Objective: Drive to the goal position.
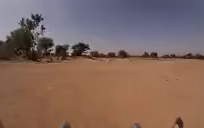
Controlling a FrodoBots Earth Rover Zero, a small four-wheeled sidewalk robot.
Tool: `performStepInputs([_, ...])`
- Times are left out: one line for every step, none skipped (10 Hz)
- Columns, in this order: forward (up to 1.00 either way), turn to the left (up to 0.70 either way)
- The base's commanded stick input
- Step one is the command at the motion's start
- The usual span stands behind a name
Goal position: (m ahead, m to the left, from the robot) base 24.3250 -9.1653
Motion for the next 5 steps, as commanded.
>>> performStepInputs([0.5, 0.0])
performStepInputs([0.5, 0.0])
performStepInputs([0.5, 0.0])
performStepInputs([0.5, 0.0])
performStepInputs([0.5, 0.0])
